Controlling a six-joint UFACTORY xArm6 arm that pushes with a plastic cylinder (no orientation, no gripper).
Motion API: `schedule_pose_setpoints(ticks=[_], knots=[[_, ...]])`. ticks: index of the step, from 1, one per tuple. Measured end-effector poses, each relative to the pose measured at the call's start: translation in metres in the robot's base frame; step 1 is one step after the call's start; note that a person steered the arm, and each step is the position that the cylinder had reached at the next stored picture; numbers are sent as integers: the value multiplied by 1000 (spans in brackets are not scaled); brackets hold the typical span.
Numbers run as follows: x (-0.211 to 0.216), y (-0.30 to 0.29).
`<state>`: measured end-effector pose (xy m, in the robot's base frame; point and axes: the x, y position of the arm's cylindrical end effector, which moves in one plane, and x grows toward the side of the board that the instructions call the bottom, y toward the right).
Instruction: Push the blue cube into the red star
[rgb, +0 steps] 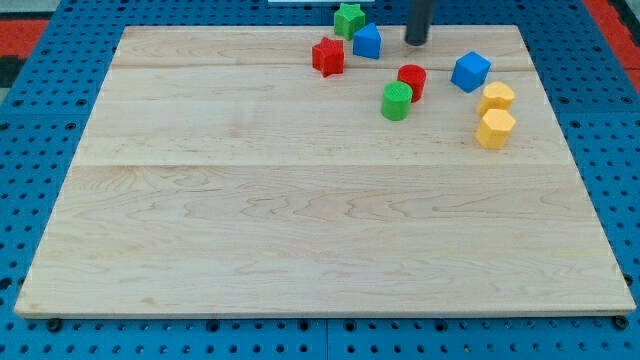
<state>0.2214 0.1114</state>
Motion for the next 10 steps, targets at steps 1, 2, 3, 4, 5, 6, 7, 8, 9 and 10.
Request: schedule_pose_setpoints(ticks=[1,2,3,4,5,6,7,8,9,10], knots=[[0,-38],[0,-58],[-9,1],[-11,84],[19,124],[39,147],[67,144],[88,141],[87,85],[84,51]])
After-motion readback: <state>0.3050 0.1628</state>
